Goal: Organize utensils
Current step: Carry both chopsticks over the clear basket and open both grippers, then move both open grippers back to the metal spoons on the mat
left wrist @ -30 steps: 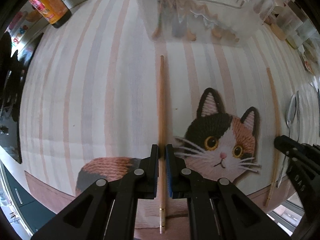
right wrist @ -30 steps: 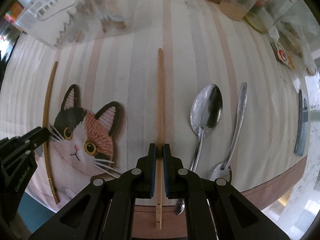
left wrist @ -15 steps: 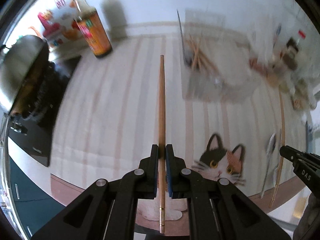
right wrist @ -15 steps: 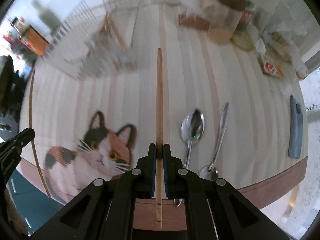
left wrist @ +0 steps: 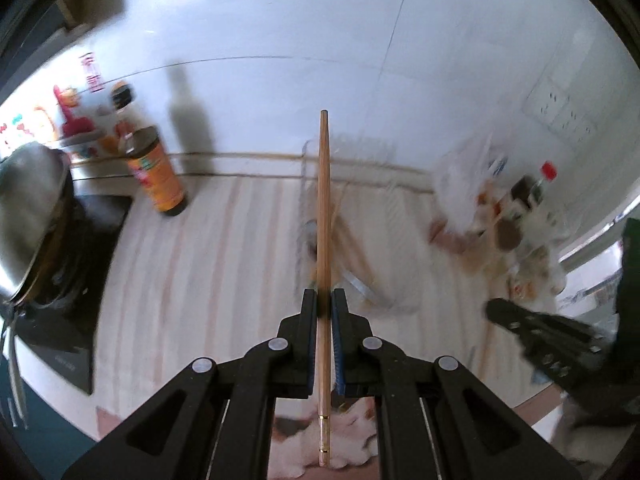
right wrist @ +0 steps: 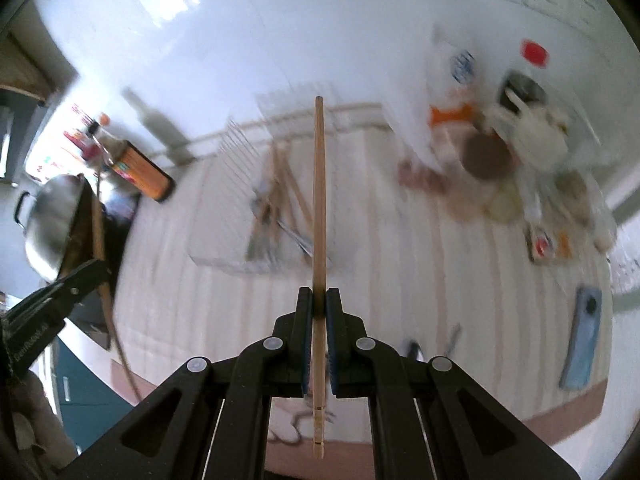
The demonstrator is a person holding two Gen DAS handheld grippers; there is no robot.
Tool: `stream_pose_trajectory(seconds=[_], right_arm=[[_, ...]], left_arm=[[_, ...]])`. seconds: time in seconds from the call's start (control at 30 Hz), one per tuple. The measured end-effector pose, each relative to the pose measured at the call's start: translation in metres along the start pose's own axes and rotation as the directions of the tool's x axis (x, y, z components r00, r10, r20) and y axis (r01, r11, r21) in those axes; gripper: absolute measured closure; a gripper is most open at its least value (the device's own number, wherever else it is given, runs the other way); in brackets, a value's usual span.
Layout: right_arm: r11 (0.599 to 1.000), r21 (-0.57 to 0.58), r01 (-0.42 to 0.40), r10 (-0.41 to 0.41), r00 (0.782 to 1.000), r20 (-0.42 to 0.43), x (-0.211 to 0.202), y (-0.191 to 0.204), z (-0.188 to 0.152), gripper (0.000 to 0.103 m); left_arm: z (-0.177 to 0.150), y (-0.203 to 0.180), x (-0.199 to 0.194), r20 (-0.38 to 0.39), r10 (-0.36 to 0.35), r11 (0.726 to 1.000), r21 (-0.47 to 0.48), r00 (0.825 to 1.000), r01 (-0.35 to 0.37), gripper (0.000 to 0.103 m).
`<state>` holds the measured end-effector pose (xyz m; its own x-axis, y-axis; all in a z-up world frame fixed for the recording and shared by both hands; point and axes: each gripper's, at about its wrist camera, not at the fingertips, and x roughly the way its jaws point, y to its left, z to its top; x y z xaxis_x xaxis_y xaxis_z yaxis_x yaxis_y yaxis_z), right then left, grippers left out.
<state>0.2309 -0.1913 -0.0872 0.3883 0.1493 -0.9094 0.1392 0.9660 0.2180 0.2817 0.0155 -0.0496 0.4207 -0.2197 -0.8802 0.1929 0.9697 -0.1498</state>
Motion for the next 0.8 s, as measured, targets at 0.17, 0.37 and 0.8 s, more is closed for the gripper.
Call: stream_pose_trajectory(seconds=[0.17,0.37,0.8], right_arm=[[0.999,0.009,-0.045,0.045,0.999,-0.018,0.024,0.014,0.057,0.096],[0.999,0.029,-0.023,0.025,0.998,-0.054,0.064,0.012,0.112,0.096],[0.998,0.039,0.046,-0.040,0.988,-0.146,0.125,-0.006,0.138,0.067]], left_arm=[[0.054,-0.009,0.036,-0.064,-0.055,0.998,-0.007,0.996,0.055,0.099],[0.091,-0.016,0.093,-0.184,-0.083,0.997,-0.008,0.979,0.082,0.098],[0.094,-0.007,0.117,-0.196,0.092,0.995,0.042,0.976,-0.086,0.053]])
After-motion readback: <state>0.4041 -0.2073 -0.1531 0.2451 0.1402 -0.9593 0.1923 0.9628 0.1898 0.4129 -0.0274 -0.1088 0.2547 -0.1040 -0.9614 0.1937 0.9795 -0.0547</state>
